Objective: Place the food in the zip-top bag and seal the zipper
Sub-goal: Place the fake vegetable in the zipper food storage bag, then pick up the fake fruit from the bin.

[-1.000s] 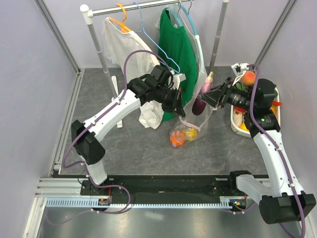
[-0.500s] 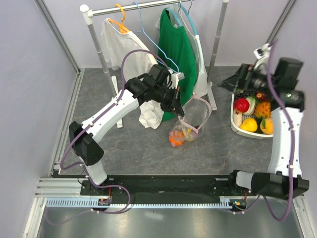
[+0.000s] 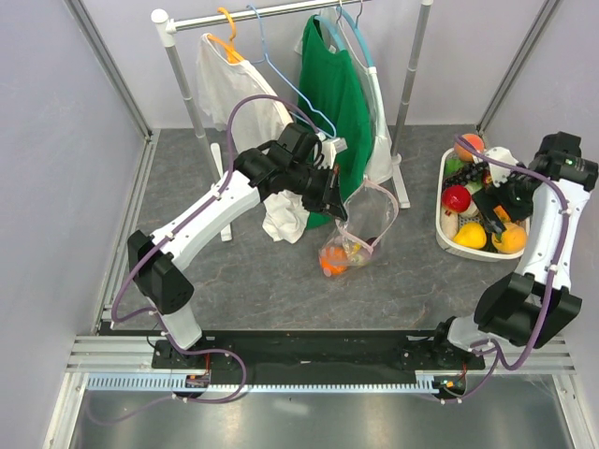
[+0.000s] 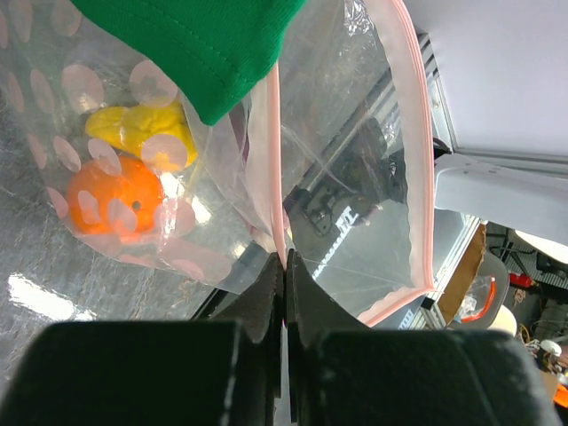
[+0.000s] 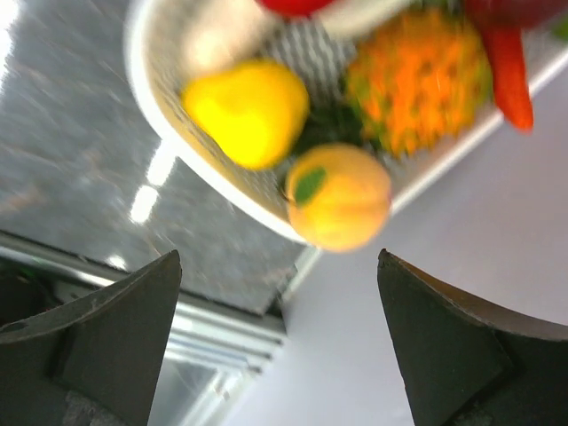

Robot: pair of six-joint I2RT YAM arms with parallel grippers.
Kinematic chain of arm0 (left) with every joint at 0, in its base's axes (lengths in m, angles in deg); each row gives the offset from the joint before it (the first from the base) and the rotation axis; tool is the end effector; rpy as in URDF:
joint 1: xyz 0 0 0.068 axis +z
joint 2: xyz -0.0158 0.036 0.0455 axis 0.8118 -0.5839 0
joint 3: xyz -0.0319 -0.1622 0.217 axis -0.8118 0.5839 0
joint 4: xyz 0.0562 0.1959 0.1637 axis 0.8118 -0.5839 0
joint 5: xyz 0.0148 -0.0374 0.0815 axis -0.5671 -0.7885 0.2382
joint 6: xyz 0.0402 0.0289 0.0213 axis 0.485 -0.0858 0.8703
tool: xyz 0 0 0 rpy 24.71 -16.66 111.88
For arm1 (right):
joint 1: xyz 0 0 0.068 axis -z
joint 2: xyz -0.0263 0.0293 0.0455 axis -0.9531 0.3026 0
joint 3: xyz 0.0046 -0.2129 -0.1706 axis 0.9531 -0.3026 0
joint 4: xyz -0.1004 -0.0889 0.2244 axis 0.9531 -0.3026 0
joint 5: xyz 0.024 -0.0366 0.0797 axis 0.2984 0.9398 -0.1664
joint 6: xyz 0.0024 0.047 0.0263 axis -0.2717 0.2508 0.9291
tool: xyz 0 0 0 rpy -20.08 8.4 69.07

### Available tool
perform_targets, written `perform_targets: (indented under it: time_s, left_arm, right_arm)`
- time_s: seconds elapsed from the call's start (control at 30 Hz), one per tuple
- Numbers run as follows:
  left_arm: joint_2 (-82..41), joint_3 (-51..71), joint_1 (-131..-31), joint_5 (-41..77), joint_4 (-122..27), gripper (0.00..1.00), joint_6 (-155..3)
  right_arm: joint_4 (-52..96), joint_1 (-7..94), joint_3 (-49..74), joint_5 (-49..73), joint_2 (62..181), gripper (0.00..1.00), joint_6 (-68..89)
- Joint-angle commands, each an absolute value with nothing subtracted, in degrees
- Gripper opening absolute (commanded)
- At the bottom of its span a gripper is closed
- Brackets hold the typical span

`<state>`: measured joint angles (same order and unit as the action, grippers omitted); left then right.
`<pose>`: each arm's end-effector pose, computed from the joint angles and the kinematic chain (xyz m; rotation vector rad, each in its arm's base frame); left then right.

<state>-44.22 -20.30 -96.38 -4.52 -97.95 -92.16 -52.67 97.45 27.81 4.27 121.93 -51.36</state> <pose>0.2685 -0.2673 0.3710 0.6066 2.4973 -1.1734 0.2370 -0.1005 0.3742 -0.7545 2.5478 -0.0835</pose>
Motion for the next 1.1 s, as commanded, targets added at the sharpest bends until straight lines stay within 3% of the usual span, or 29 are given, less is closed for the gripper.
perform_targets:
  time_s: [0.0,1.07]
  left_arm:
    - [-40.5,-19.1,-96.0,-6.6,-95.1,0.02,-92.1]
    - [-41.2,-17.5,-96.1,-7.8,-94.3,0.02,-92.1]
  right_arm:
    - [-57.7,101.6,28.0,14.6,124.2,0.98,-60.8]
    - [-36.5,103.7,16.3,21.9,137.6,0.96,-55.6]
